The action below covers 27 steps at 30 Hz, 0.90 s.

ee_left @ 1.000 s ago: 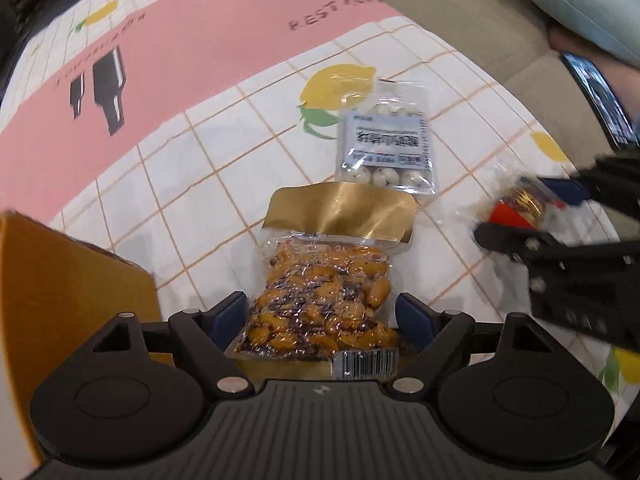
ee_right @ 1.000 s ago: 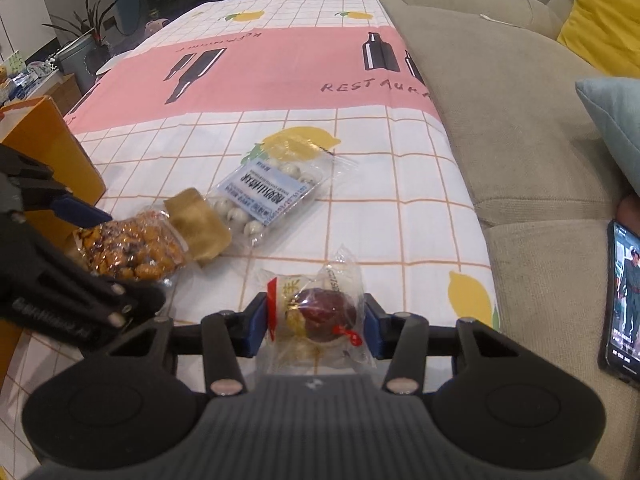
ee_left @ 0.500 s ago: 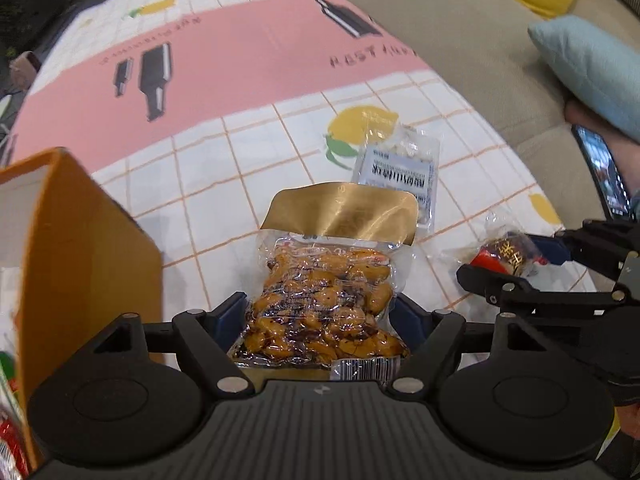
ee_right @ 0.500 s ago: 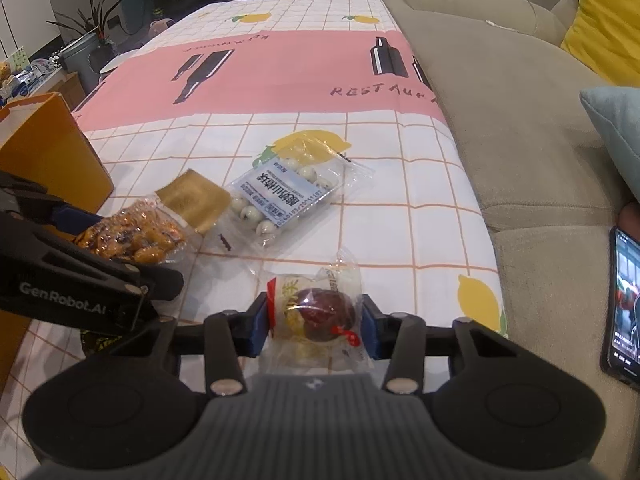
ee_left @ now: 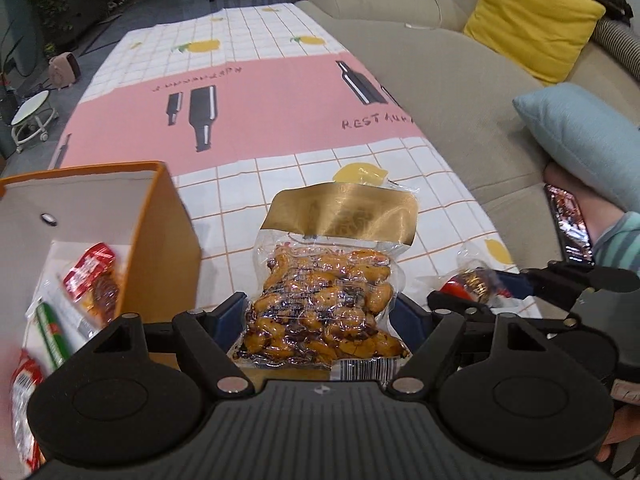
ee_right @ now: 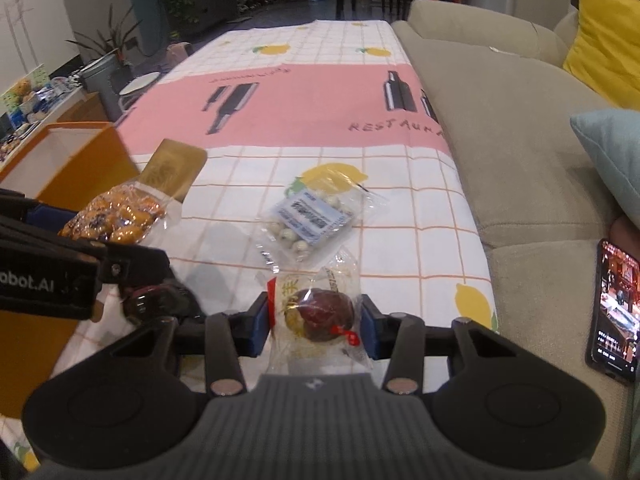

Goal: Organize snacks
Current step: 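Carry the nut bag and date pack into the white box and open both grippers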

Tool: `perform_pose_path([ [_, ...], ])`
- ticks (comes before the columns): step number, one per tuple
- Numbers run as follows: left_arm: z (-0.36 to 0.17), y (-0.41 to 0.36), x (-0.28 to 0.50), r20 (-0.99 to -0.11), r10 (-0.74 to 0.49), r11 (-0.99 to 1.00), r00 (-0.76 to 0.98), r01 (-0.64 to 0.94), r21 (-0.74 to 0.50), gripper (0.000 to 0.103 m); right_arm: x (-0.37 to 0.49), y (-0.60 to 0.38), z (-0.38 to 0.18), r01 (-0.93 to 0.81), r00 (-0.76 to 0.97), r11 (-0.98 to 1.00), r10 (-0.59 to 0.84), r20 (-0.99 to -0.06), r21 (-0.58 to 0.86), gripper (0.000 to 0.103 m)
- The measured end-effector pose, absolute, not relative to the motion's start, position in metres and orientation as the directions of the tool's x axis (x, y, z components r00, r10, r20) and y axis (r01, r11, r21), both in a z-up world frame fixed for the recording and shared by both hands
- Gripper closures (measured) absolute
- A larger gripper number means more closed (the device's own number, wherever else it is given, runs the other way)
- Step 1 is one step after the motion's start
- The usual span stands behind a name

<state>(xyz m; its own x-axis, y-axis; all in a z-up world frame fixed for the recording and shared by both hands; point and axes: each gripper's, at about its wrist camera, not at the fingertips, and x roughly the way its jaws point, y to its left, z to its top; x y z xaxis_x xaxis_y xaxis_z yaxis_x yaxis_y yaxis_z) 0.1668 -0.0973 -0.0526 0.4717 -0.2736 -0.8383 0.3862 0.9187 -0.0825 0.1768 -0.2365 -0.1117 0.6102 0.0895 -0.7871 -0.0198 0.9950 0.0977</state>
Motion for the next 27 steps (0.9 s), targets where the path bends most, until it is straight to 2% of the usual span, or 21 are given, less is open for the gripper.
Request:
perform_pose_path([
  [17, 0.009, -0.015, 0.145, -0.813, -0.206, 0.966, 0.545, 0.248, -0.079, 0.014, 0.152, -0.17, -0.041, -0.232, 0.675, 0.962, 0.266, -0.688, 0.144, 0.061],
  [27, 0.017, 0.04, 0.162, -0.825, -0.13, 0.986, 0.551, 0.16, -0.049, 0.014, 0.169, -0.108, -0.003, -0.419, 0.686, 0.905, 0.364, -0.63, 0.067, 0.061],
])
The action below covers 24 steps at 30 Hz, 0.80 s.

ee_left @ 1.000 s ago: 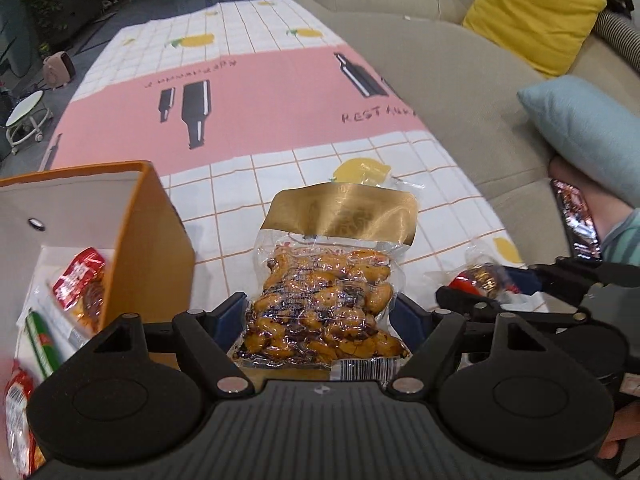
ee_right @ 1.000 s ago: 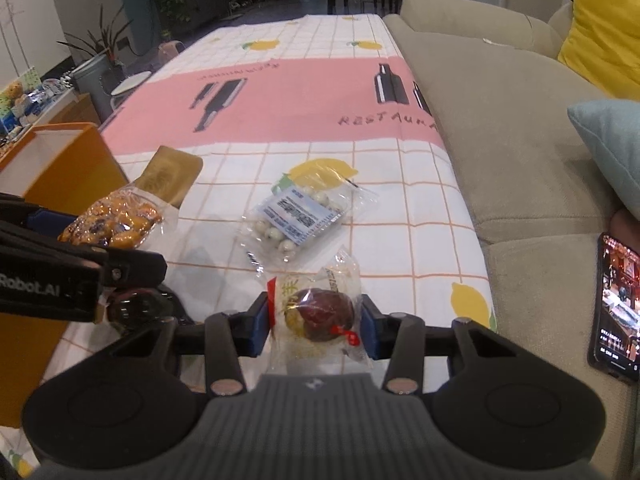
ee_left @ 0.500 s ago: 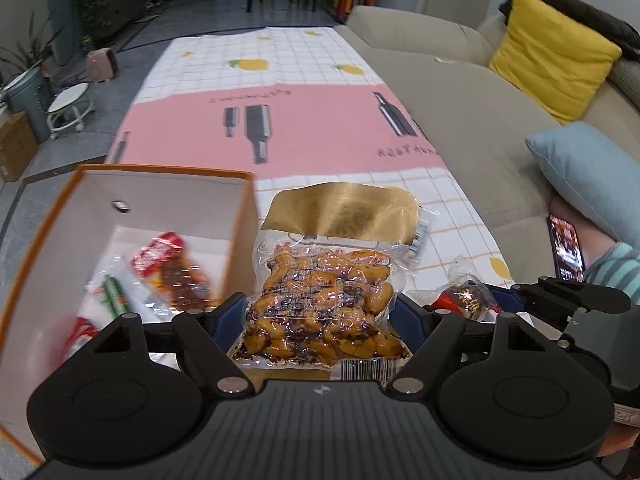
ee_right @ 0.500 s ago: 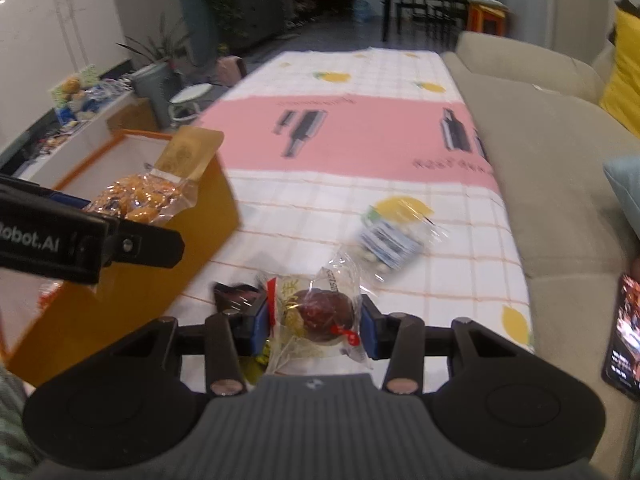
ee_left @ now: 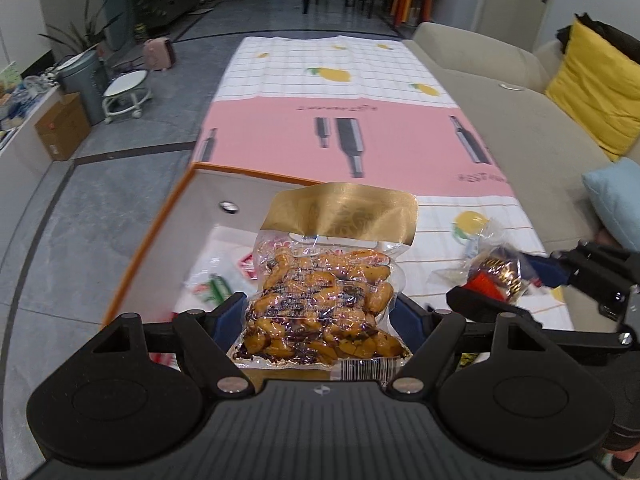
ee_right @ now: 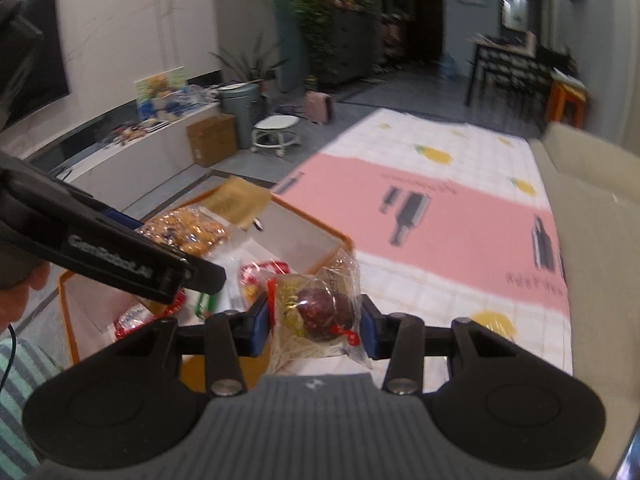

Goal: Organize snacks
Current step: 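Carry the nut bag and date pack into the white box and open both grippers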

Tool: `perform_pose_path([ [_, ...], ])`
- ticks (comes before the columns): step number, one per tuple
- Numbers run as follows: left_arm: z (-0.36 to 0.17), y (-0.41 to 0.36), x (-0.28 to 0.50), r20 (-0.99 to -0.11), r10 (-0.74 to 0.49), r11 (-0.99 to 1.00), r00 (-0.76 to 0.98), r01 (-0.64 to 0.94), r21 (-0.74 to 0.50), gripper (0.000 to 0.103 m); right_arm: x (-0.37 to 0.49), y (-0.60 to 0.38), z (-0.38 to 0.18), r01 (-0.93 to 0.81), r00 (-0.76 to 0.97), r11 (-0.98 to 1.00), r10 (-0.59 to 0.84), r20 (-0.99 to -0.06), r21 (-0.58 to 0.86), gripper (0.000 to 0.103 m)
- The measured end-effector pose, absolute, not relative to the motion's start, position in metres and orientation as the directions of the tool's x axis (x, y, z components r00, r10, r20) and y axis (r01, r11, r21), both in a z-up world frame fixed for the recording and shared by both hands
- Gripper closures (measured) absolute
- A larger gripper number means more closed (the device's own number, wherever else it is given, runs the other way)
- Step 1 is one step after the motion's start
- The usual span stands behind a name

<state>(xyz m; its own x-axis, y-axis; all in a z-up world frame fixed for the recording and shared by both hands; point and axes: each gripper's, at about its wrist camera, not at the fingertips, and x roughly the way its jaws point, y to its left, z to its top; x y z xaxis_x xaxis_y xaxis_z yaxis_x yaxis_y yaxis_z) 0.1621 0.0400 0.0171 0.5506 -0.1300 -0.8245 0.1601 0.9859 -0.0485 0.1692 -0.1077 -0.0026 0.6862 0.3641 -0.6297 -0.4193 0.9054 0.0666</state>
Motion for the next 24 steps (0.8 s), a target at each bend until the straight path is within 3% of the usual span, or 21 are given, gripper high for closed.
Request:
perform_pose_path([
  [13, -0.015, 0.084, 0.191, -0.876, -0.092, 0.995, 0.474, 0.084, -0.059, 0.014, 0.202, -0.035, -0.006, -0.597, 0.65, 0.787, 0.36, -0.669, -0.157, 0.061],
  [24, -0.059, 0.095, 0.214, -0.93, 0.001, 0.996, 0.369, 0.082, 0.033, 0.014, 0.237, 0.006, -0.051, -0.733, 0.555, 0.623, 0.318, -0.768, -0.272, 0.061],
])
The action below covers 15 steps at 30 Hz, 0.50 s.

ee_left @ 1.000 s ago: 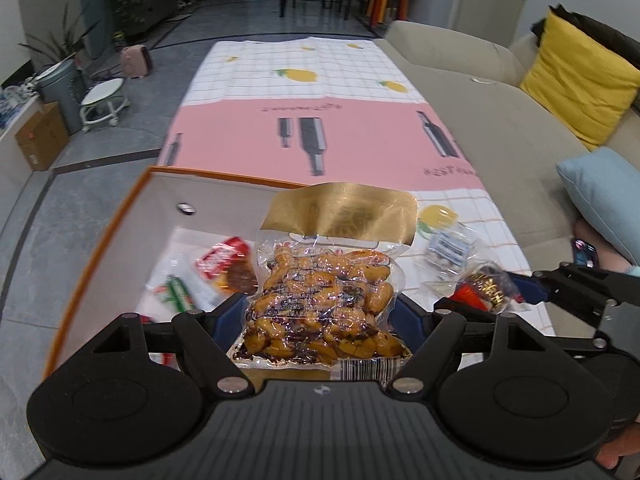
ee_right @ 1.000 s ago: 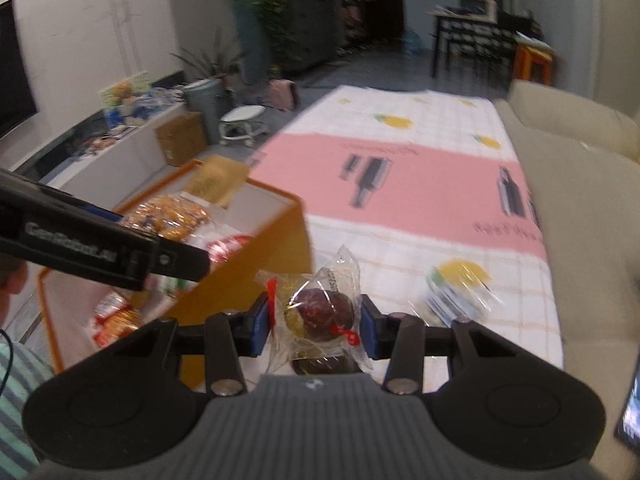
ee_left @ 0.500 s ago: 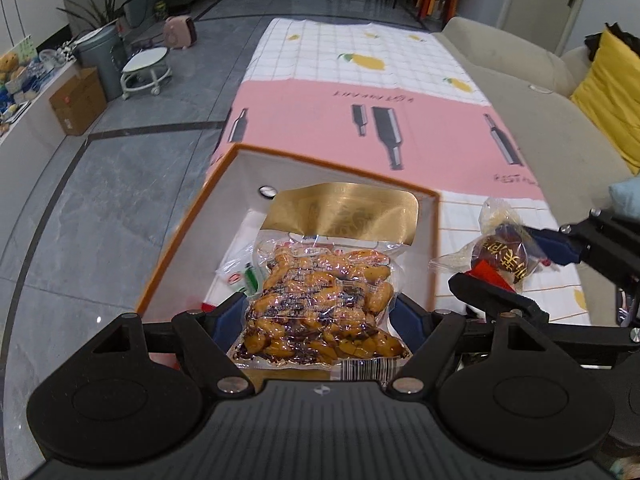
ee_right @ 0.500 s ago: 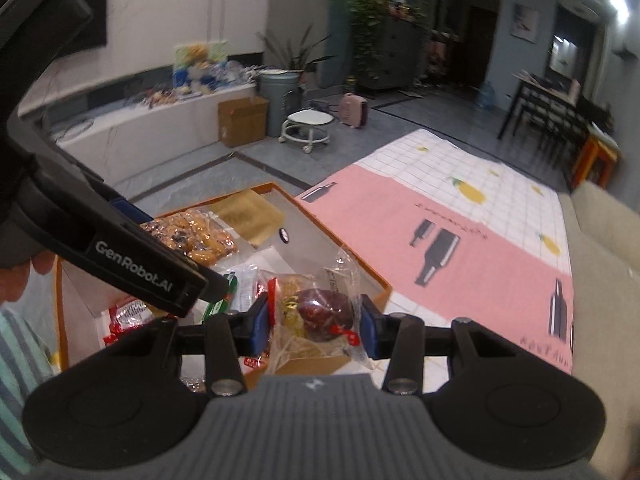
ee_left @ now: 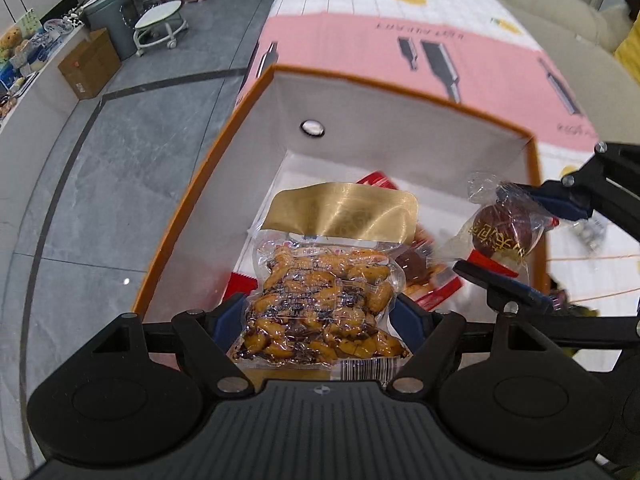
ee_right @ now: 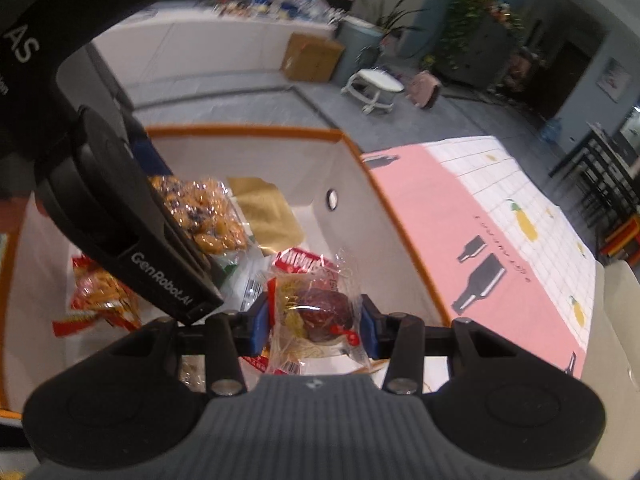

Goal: Organize snacks
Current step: 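Carry the nut bag and date pack into the white box and open both grippers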

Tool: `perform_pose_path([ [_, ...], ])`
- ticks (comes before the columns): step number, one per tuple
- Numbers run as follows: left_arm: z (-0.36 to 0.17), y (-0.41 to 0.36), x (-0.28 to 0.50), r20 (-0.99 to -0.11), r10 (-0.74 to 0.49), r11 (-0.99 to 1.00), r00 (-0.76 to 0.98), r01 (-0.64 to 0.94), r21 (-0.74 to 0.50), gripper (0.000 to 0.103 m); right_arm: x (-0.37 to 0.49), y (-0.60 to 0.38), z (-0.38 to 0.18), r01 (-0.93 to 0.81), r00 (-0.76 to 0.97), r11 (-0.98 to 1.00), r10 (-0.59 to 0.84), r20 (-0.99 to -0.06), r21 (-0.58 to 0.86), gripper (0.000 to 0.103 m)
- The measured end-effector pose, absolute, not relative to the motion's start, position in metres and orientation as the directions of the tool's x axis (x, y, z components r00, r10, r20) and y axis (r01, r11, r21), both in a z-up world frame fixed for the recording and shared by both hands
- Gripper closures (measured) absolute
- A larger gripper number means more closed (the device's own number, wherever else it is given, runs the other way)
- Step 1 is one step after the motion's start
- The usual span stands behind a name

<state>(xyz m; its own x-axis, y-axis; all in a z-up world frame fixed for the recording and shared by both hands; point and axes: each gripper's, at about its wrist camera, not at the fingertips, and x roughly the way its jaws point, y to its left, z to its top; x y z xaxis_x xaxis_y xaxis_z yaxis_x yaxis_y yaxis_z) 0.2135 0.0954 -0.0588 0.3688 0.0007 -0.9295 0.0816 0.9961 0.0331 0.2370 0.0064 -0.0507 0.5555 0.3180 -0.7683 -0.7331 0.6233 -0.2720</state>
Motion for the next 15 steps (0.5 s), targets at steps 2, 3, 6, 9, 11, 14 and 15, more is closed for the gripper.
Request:
perform_pose_path([
  [2, -0.065, 0.097, 0.216, -0.936, 0.002, 0.995, 0.352, 0.088, 0.035, 0.014, 0.243, 0.011, -0.059, -0.753, 0.535, 0.597, 0.31, -0.786, -0.277, 0.061],
  [3, -0.067, 0.098, 0.217, -0.939, 0.004, 0.995, 0.345, 0.091, 0.038, 0.014, 0.244, 0.015, -0.063, -0.76, 0.527, 0.587, 0.306, -0.793, -0.278, 0.061],
  [6, -0.075, 0.1, 0.22, -0.945, 0.013, 0.994, 0.326, 0.1, 0.048, 0.014, 0.249, 0.021, -0.072, -0.776, 0.508, 0.564, 0.297, -0.808, -0.281, 0.061],
  [9, -0.081, 0.1, 0.223, -0.951, 0.021, 0.993, 0.308, 0.103, 0.055, 0.014, 0.252, 0.024, -0.079, -0.785, 0.49, 0.555, 0.287, -0.823, -0.273, 0.06],
  [11, -0.084, 0.099, 0.224, -0.955, 0.022, 0.993, 0.296, 0.103, 0.055, 0.014, 0.256, 0.025, -0.083, -0.79, 0.477, 0.552, 0.279, -0.833, -0.267, 0.06],
  [14, -0.089, 0.098, 0.225, -0.96, 0.026, 0.993, 0.28, 0.106, 0.058, 0.014, 0.261, 0.026, -0.089, -0.795, 0.461, 0.546, 0.261, -0.848, -0.264, 0.06],
  [15, -0.09, 0.098, 0.225, -0.96, 0.026, 0.993, 0.277, 0.106, 0.058, 0.013, 0.261, 0.027, -0.091, -0.796, 0.458, 0.544, 0.256, -0.852, -0.265, 0.06],
])
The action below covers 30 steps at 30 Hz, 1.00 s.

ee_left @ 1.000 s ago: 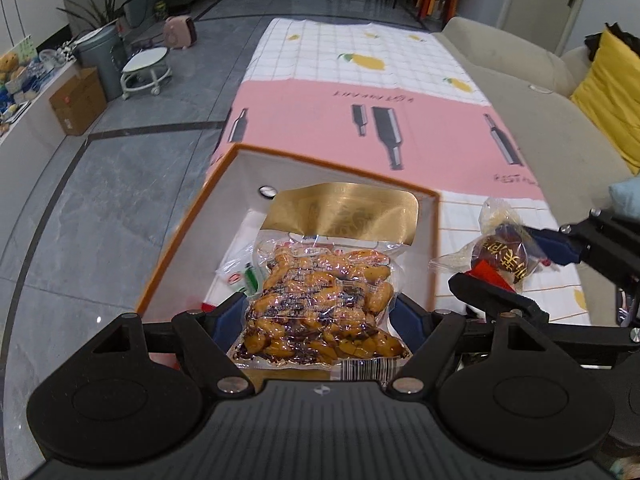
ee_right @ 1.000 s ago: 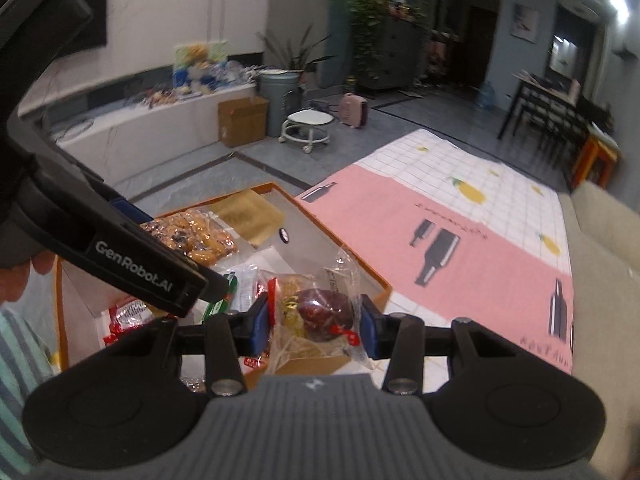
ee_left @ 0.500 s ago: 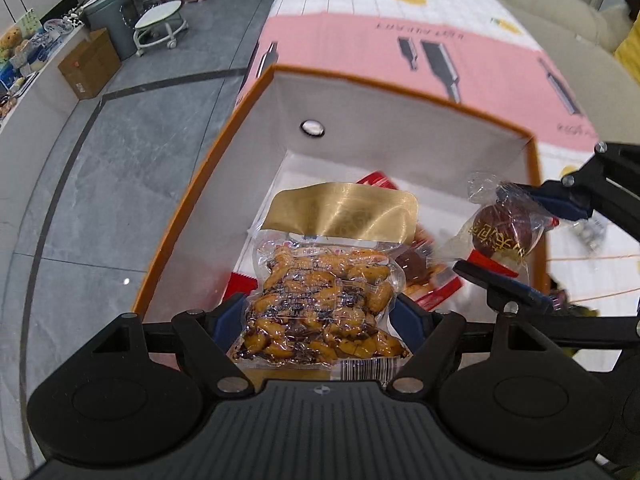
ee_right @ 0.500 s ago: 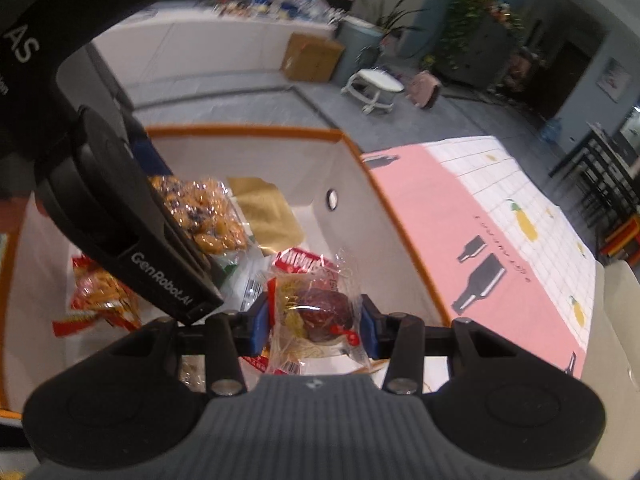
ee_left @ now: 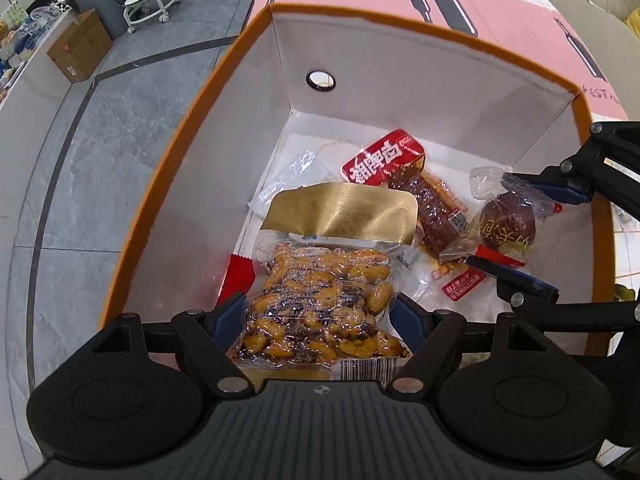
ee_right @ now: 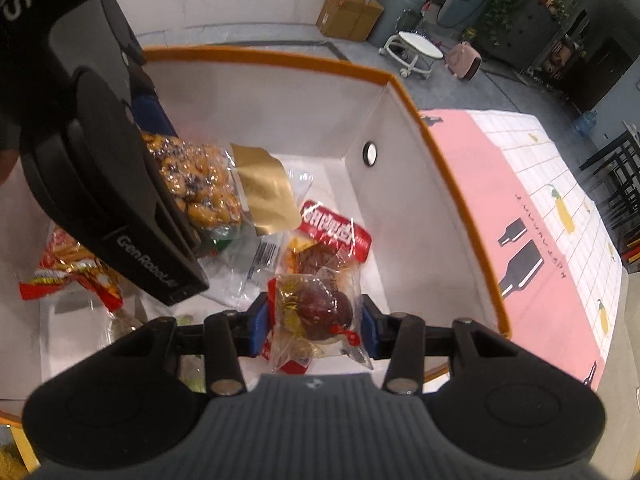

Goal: Organize snacks
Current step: 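Carry the nut bag and date pack into the white box and open both grippers, then move both tools back from the box toward the dark snack bag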

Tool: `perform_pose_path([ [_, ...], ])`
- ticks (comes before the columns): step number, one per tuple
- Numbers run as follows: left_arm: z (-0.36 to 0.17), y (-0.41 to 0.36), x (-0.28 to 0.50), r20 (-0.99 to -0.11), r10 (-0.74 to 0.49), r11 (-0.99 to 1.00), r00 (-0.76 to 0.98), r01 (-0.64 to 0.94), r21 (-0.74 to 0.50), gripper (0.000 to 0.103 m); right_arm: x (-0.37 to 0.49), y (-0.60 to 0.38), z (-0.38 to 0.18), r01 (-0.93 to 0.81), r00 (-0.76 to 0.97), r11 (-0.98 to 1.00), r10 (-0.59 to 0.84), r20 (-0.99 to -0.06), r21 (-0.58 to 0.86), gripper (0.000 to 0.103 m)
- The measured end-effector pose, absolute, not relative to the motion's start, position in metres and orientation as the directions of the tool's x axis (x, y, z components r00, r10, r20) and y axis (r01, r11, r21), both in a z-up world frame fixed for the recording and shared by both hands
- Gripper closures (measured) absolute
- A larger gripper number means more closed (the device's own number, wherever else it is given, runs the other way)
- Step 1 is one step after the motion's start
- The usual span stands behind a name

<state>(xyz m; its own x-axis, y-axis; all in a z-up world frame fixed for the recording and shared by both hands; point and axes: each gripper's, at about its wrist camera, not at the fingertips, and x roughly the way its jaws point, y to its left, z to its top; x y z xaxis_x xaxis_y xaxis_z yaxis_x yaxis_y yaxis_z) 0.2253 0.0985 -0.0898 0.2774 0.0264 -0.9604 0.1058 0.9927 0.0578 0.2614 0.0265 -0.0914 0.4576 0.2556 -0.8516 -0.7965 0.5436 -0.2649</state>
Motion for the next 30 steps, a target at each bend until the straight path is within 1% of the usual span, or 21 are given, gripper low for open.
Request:
perform_pose_path([
  [13, -0.094, 0.102, 0.226, -0.965, 0.036, 0.993, 0.259, 0.103, 0.065, 0.006, 0.258, 0.029, -0.096, -0.803, 0.449, 0.53, 0.24, -0.861, -0.272, 0.056],
  [17, -0.092, 0.104, 0.223, -0.962, 0.02, 0.994, 0.271, 0.097, 0.047, 0.005, 0.256, 0.029, -0.095, -0.805, 0.453, 0.524, 0.241, -0.858, -0.278, 0.049],
  [19, -0.088, 0.103, 0.22, -0.955, 0.017, 0.994, 0.296, 0.1, 0.048, 0.002, 0.254, 0.027, -0.092, -0.804, 0.456, 0.527, 0.246, -0.855, -0.277, 0.045],
  [20, -0.084, 0.102, 0.218, -0.95, 0.018, 0.993, 0.312, 0.102, 0.053, 0.002, 0.254, 0.027, -0.091, -0.803, 0.457, 0.529, 0.25, -0.854, -0.275, 0.044],
  [22, -0.079, 0.101, 0.215, -0.941, 0.022, 0.993, 0.339, 0.105, 0.06, 0.0, 0.253, 0.027, -0.088, -0.801, 0.461, 0.532, 0.258, -0.849, -0.274, 0.039],
  [24, -0.072, 0.1, 0.213, -0.933, 0.018, 0.993, 0.36, 0.106, 0.06, 0.0, 0.25, 0.026, -0.083, -0.798, 0.467, 0.538, 0.267, -0.843, -0.271, 0.038],
  [28, -0.059, 0.1, 0.207, -0.914, -0.005, 0.994, 0.405, 0.102, 0.04, 0.0, 0.244, 0.021, -0.073, -0.789, 0.483, 0.555, 0.291, -0.826, -0.266, 0.03],
  [29, -0.055, 0.101, 0.205, -0.908, -0.009, 0.995, 0.418, 0.097, 0.035, 0.0, 0.242, 0.019, -0.069, -0.785, 0.489, 0.561, 0.299, -0.82, -0.263, 0.028],
  [30, -0.052, 0.101, 0.203, -0.902, -0.012, 0.995, 0.431, 0.091, 0.03, 0.0, 0.239, 0.017, -0.066, -0.779, 0.497, 0.569, 0.307, -0.812, -0.262, 0.023],
])
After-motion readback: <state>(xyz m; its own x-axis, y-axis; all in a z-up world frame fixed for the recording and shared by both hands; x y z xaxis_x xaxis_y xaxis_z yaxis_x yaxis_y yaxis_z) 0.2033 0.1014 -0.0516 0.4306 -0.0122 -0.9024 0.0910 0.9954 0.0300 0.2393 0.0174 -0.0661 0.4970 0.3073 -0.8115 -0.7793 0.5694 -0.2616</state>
